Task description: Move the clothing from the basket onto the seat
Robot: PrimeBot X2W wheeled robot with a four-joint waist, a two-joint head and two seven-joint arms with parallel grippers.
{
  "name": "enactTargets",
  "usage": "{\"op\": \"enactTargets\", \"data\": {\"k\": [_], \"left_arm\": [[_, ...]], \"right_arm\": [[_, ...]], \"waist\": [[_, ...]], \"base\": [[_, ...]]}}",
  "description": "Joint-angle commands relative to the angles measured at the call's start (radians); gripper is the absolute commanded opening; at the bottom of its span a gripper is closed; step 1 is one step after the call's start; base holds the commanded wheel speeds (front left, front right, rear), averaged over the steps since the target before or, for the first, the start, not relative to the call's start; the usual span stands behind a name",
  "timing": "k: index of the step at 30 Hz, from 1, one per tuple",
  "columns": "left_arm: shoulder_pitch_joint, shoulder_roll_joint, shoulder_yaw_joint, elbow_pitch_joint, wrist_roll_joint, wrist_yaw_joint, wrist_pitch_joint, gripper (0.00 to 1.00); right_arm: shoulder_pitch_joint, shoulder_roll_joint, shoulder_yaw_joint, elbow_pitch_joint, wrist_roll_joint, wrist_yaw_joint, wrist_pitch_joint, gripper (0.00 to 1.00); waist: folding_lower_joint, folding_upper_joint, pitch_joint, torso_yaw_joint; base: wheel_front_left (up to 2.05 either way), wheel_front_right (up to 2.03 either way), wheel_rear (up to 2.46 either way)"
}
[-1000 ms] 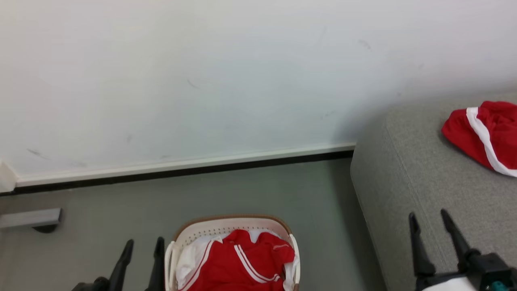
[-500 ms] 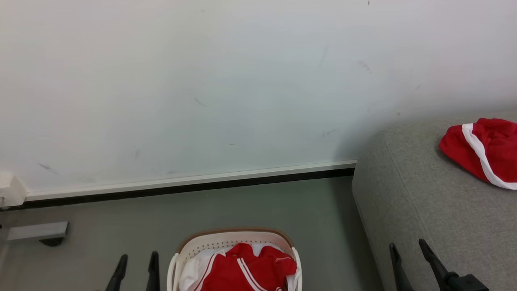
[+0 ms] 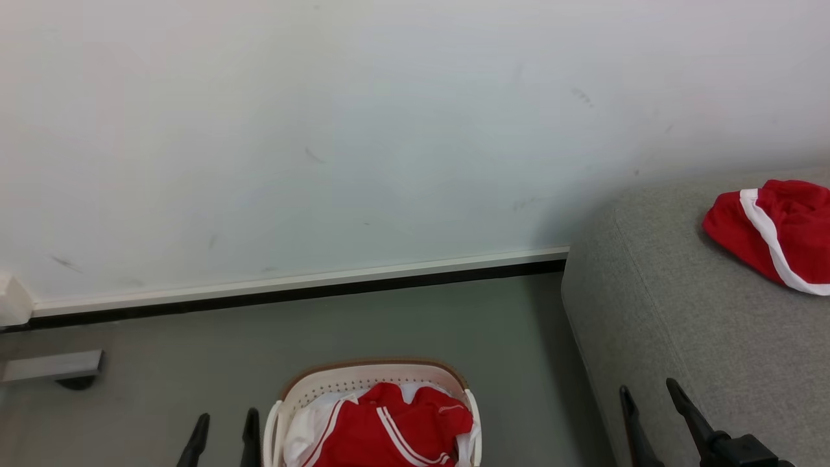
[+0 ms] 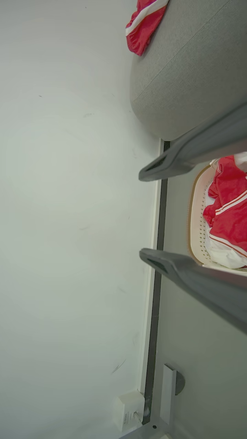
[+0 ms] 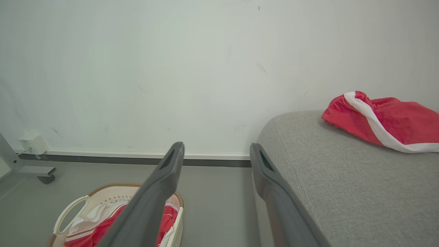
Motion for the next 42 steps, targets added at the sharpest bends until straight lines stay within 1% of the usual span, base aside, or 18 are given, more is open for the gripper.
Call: {"op": "enactTargets", "data": {"k": [1,5,8,11,13,17,21,27,31,38,42], "left_arm": [[-0.002,0.003,0.003,0.001,-0.003,0.004,0.000,1.00],[-0.027,0.003,-0.022,0.012,0.004,-0.004,0.000,1.00],[-0.065,0.003,-0.046,0.032,0.027,-0.011,0.000,1.00],[-0.153,0.006,-0.087,0.070,0.054,-0.021,0.000,1.00],[-0.230,0.019,-0.118,0.110,0.070,-0.027,0.000,1.00],[-0.400,0.039,-0.203,0.215,0.087,-0.037,0.002,1.00],[-0.561,0.063,-0.281,0.331,0.083,-0.039,0.040,1.00],[-0.761,0.096,-0.426,0.519,0.018,-0.040,0.111,1.00],[-0.863,0.097,-0.534,0.603,-0.084,-0.038,0.141,1.00],[-0.977,0.120,-0.711,0.683,-0.260,-0.038,0.146,1.00],[-1.025,0.142,-0.772,0.729,-0.333,-0.038,0.128,1.00]], "right_arm": [[-0.014,-0.002,0.002,-0.003,0.003,-0.003,-0.003,1.00],[-0.034,-0.002,-0.006,-0.020,-0.004,-0.003,-0.003,1.00],[-0.052,-0.002,-0.020,-0.038,-0.015,-0.003,-0.003,1.00],[-0.097,-0.003,-0.046,-0.081,-0.026,-0.003,-0.003,1.00],[-0.126,-0.002,-0.067,-0.113,-0.029,-0.003,-0.003,1.00],[-0.183,-0.001,-0.109,-0.168,-0.040,-0.003,-0.003,1.00],[-0.237,-0.001,-0.129,-0.231,-0.032,-0.003,-0.003,1.00],[-0.275,-0.001,-0.145,-0.326,-0.020,-0.003,-0.003,1.00],[-0.275,-0.001,-0.158,-0.374,-0.029,-0.003,-0.003,1.00],[-0.263,-0.002,-0.177,-0.420,-0.043,-0.003,-0.003,1.00],[-0.261,-0.001,-0.180,-0.438,-0.053,-0.003,-0.003,1.00]], "waist": [[0.0000,-0.0001,0.008,-0.005],[0.0000,-0.0001,0.041,-0.024],[0.0000,-0.0001,0.091,-0.048],[0.0000,-0.0001,0.191,-0.071],[0.0000,-0.0001,0.263,-0.088],[0.0000,-0.0001,0.391,-0.122],[0.0000,-0.0001,0.513,-0.159],[0.0000,-0.0001,0.665,-0.191],[0.0000,-0.0001,0.740,-0.188],[0.0000,-0.0001,0.804,-0.160],[0.0000,-0.0001,0.820,-0.150]], "base": [[0.00,0.00,0.00],[0.00,0.00,0.00],[0.00,0.00,0.00],[0.00,0.00,0.00],[0.00,0.00,0.00],[0.00,0.00,0.00],[0.00,0.00,0.00],[0.00,0.00,0.00],[0.00,0.00,0.00],[0.00,0.00,0.00],[0.00,0.00,0.00]]}}
